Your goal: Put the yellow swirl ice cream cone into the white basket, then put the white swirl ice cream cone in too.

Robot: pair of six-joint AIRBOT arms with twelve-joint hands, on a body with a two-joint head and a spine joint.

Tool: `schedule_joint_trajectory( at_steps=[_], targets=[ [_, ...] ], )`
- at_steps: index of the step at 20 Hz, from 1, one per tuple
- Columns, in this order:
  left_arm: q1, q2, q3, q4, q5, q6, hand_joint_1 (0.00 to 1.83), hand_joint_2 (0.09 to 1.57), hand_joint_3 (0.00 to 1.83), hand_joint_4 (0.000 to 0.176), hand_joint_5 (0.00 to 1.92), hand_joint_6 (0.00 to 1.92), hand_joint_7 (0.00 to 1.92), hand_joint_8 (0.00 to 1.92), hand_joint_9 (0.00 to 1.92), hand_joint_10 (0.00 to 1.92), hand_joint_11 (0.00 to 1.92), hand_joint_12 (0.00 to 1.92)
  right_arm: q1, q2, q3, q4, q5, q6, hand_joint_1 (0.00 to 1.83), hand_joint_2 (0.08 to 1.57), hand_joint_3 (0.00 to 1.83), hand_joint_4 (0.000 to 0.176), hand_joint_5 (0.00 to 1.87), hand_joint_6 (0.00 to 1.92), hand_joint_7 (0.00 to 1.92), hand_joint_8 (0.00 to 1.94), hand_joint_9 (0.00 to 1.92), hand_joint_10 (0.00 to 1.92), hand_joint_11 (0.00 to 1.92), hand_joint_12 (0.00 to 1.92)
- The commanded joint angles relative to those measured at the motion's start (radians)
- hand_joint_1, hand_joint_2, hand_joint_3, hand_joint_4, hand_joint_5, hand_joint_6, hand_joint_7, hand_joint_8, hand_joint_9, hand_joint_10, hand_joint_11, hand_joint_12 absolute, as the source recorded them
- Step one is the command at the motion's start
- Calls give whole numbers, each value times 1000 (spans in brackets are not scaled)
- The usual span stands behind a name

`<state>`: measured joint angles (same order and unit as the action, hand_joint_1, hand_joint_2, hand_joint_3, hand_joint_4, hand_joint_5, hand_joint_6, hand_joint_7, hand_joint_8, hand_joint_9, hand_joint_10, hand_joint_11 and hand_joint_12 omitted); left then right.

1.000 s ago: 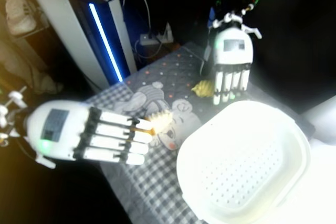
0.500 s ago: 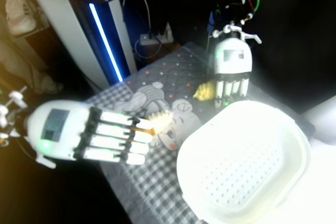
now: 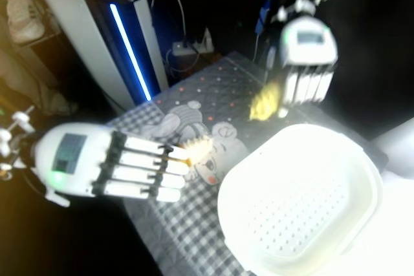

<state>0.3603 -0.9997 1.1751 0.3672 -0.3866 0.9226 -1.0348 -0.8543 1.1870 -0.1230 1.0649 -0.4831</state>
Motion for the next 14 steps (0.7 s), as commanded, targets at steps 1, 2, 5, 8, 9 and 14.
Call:
schedule_joint_trajectory(
  at_steps=[1,2,5,8,9,14],
  targets=[
    [-29,1,13,-27,-135,-1,1282,996,0,0,1287,350,1263,658,1189,775,934,1316,13,-2,7,39,115,6,805,1272,3,5,422,2,350,6,289,8,210,229],
    [-39,-6,23,-34,-136,1,1295,994,0,0,1325,224,1265,702,1205,840,967,1369,13,-4,8,39,115,6,779,1272,3,4,422,1,360,7,311,12,239,239],
    [-50,-87,120,-140,-93,34,1287,992,0,0,1194,550,1405,333,1266,478,1013,1135,13,-13,15,39,115,6,789,1263,0,0,448,8,377,7,333,12,257,238],
    [-50,-209,280,-243,3,34,1288,985,0,0,1240,466,1404,320,1317,118,877,1005,13,-24,25,38,115,6,741,1263,0,0,452,3,380,4,325,3,250,223],
    [-50,-234,314,-263,27,34,1288,985,0,0,1240,466,1404,320,1317,118,877,1005,13,-27,28,38,115,6,741,1263,0,0,452,3,380,4,325,3,250,223],
    [-36,-378,500,-337,159,34,1119,983,0,0,956,258,1014,369,1133,91,677,1227,13,-40,39,27,115,9,714,1265,0,16,446,3,354,4,288,7,228,213]
  ],
)
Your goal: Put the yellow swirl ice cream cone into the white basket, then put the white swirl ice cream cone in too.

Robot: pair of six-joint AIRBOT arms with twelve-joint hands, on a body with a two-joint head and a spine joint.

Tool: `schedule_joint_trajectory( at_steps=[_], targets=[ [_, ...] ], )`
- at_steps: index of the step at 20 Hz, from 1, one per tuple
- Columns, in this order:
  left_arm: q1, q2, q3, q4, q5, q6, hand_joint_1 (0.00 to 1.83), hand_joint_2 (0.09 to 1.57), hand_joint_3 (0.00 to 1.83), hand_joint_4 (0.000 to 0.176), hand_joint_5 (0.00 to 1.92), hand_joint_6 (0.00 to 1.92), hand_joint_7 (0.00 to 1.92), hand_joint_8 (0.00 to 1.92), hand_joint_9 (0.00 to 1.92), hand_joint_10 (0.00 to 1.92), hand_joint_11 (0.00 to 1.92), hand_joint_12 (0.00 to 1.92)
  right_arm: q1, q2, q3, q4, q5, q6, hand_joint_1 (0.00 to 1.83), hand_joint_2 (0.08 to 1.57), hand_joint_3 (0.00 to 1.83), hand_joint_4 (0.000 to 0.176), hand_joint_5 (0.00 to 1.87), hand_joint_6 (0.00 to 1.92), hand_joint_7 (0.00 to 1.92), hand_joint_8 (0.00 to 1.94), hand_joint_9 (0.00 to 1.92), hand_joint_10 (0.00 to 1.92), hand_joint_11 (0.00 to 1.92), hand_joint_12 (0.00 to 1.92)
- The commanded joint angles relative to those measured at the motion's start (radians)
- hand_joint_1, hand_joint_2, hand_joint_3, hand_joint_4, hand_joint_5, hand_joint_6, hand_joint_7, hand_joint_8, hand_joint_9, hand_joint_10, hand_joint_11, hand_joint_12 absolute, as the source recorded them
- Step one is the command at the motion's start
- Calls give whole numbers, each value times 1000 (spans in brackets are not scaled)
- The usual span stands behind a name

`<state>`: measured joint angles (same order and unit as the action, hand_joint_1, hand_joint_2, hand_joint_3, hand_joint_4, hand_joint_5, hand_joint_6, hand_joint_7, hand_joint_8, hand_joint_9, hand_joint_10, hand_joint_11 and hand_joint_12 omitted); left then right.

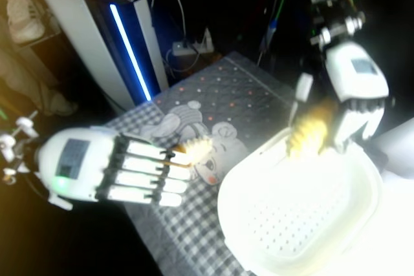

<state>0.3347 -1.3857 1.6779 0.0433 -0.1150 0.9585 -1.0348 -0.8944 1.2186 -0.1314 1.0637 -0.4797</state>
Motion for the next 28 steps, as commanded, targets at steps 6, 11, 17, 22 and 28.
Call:
schedule_joint_trajectory(
  at_steps=[6,11,17,22,28],
  targets=[
    [-9,-19,10,-22,-125,-2,811,895,0,67,402,0,564,0,611,0,156,1014,14,-11,16,36,116,19,784,1243,0,19,488,3,400,3,379,1,317,210],
    [13,167,-220,21,-329,-2,747,856,0,154,183,1,142,0,207,0,6,754,14,-5,13,17,173,107,737,1240,0,3,459,0,382,1,351,2,303,187],
    [136,395,-495,36,-605,-2,792,836,0,175,187,1,176,3,173,11,0,560,41,-14,-3,-14,256,135,730,1123,0,44,415,1,379,2,370,8,318,177],
    [370,508,-623,-50,-891,-116,806,873,0,75,225,5,179,5,155,10,0,539,54,-58,4,-69,153,135,869,995,2,58,401,0,404,0,440,1,190,803],
    [524,544,-684,-145,-1052,-139,799,860,2,66,306,1,284,1,219,0,0,598,71,-138,67,-137,-18,172,1069,929,0,83,372,0,329,0,394,3,92,972]
  ],
)
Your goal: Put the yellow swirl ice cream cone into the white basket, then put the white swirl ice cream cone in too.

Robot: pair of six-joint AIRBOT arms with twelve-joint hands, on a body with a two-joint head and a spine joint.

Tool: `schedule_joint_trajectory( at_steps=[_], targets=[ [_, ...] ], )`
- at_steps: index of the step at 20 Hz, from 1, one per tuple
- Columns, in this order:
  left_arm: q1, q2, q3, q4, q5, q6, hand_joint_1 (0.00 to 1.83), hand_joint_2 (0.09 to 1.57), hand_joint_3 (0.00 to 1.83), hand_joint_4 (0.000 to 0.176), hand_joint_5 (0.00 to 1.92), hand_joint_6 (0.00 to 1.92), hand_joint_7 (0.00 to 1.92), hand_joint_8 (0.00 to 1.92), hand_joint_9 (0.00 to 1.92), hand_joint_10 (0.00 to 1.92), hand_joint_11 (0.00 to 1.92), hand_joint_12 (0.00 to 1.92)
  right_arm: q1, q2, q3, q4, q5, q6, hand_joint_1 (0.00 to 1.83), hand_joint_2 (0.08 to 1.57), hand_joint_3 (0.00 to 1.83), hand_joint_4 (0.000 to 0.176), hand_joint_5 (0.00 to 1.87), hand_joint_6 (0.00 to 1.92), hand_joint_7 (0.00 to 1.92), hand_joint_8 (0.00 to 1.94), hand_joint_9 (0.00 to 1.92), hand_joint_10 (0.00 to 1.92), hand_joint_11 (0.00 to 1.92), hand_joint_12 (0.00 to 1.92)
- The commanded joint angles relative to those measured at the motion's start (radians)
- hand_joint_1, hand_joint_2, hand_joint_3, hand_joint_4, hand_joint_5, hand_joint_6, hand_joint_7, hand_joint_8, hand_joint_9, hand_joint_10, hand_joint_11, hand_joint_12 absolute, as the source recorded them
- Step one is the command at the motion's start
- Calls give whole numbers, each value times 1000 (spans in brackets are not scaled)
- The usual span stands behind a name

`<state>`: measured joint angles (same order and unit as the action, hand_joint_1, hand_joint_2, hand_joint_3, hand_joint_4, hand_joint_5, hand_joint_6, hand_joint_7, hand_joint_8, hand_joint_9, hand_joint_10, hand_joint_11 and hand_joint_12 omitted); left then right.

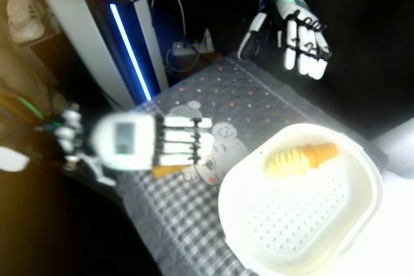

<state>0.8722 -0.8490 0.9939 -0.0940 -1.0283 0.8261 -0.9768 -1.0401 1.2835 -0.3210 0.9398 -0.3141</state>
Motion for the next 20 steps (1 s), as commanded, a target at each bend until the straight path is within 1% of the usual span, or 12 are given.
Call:
schedule_joint_trajectory(
  at_steps=[1,3,5,7,9,13,15,16,17,18,19,20],
  targets=[
    [-3,6,0,-20,-150,-10,782,868,4,64,300,0,295,3,234,4,0,639,13,7,10,47,83,6,1076,924,0,62,378,0,343,0,402,2,59,1047],
    [8,1,0,-35,-160,-12,792,864,1,66,300,1,300,4,239,5,0,650,15,4,19,37,51,6,1070,917,0,71,383,1,361,6,419,8,62,1068],
    [12,-2,1,-41,-161,-12,824,872,2,34,329,4,311,4,251,6,0,635,20,-5,29,33,34,6,1062,905,0,60,403,3,412,13,486,24,131,1156],
    [17,-3,1,-47,-164,-15,824,869,0,29,333,5,315,5,257,7,0,637,29,-19,41,33,25,6,1077,898,0,69,412,1,416,5,499,17,160,1121],
    [22,-6,2,-54,-167,-16,818,873,0,15,349,5,340,5,288,9,0,697,35,-29,46,33,22,6,1148,872,0,43,439,8,439,9,496,10,136,1099],
    [22,-15,7,-57,-169,-25,807,860,0,31,370,2,363,4,312,7,0,723,42,-45,56,32,13,6,1118,879,0,70,418,0,436,2,550,16,224,1095],
    [22,-18,9,-62,-175,-25,807,857,0,28,366,0,359,1,309,4,0,725,46,-62,68,33,-2,7,1135,895,1,59,429,2,491,2,627,18,316,1054],
    [23,-19,10,-66,-178,-25,800,858,0,36,359,1,362,1,322,5,0,775,49,-74,76,33,-7,8,1157,886,0,35,469,2,556,9,715,38,410,1066],
    [25,-19,10,-68,-183,-26,802,863,0,45,355,0,357,1,328,4,0,833,53,-87,84,33,-12,10,1155,877,0,9,546,8,666,31,881,118,573,1258],
    [27,-19,10,-69,-186,-29,809,865,1,43,355,1,357,1,333,4,6,850,55,-97,91,33,-19,10,1156,887,0,2,577,1,728,9,885,311,641,1375],
    [27,-19,11,-69,-188,-31,809,868,1,44,355,0,355,0,329,1,0,891,55,-102,96,33,-26,11,1188,919,0,0,628,6,802,34,797,737,685,1471],
    [28,-19,11,-69,-190,-31,823,869,1,44,356,0,357,1,323,0,0,875,55,-103,98,33,-32,11,1235,950,1,0,703,9,890,50,802,737,639,1370]
  ],
)
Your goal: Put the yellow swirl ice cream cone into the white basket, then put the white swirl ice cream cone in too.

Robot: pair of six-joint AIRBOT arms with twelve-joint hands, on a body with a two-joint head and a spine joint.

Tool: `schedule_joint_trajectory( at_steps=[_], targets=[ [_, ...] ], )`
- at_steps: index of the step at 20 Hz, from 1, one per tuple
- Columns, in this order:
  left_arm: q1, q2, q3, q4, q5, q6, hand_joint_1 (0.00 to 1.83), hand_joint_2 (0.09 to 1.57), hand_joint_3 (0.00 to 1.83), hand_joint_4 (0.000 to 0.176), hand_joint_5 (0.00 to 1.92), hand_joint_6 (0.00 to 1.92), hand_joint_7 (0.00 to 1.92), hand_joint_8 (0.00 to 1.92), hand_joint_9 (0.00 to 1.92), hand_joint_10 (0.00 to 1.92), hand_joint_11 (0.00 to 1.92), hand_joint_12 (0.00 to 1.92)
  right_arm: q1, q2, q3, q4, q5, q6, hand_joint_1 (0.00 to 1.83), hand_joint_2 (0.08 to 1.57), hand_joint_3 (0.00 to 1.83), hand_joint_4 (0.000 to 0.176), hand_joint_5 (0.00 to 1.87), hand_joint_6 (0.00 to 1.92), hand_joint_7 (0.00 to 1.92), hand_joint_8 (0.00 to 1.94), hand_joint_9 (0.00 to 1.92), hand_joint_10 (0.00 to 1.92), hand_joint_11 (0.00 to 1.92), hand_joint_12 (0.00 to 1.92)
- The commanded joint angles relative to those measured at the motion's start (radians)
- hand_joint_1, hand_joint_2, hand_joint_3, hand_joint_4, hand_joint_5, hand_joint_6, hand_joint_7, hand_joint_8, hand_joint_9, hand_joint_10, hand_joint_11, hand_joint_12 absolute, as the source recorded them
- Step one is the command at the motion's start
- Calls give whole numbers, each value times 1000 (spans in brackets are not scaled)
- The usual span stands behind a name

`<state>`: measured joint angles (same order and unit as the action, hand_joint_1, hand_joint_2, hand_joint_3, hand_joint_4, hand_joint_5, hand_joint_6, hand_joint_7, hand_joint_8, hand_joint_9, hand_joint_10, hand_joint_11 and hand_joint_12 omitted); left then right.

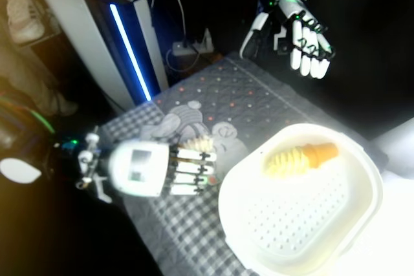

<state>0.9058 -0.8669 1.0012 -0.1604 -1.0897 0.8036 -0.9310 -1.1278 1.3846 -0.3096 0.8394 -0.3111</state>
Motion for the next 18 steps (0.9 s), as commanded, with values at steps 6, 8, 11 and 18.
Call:
schedule_joint_trajectory(
  at_steps=[6,8,11,18],
  targets=[
    [22,0,3,-20,-158,-19,846,867,2,37,364,1,385,2,352,1,0,974,9,-15,16,33,46,9,1408,1017,0,0,1082,634,1318,317,1185,978,975,1245],
    [27,-1,5,-23,-158,-19,846,864,0,37,371,1,380,1,352,1,0,969,10,-6,23,33,57,23,1310,1013,1,0,1112,697,1372,326,1239,888,1053,1367],
    [29,-3,6,-28,-158,-19,842,851,0,23,385,2,402,4,380,6,0,1019,27,33,14,34,108,32,1304,1027,0,0,1220,377,1200,858,1179,1107,1008,1566],
    [36,-18,13,-34,-158,-26,830,838,0,12,430,6,423,4,399,6,5,1050,144,58,46,121,248,39,1302,1058,0,0,970,903,1289,521,1227,713,1100,1035]
  ],
)
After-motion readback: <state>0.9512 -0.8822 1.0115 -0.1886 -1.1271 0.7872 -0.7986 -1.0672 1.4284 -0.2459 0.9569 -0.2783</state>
